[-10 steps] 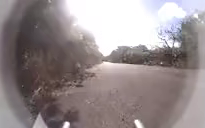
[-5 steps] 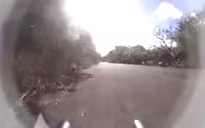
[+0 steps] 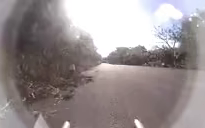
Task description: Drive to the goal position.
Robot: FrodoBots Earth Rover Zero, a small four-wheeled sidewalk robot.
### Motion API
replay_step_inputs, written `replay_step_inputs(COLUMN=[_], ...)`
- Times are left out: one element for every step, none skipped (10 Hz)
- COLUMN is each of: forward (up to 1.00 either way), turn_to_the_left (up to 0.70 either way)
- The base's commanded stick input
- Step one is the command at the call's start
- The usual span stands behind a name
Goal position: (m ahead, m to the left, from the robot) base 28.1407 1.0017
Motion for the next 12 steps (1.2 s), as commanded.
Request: replay_step_inputs(forward=[0.70,0.70,0.70,0.70,0.70,0.70,0.70,0.70,0.70,0.70,0.70,0.70], turn_to_the_left=[0.00,0.00,0.00,0.00,0.00,0.00,0.00,0.00,0.00,-0.18,-0.15,-0.12])
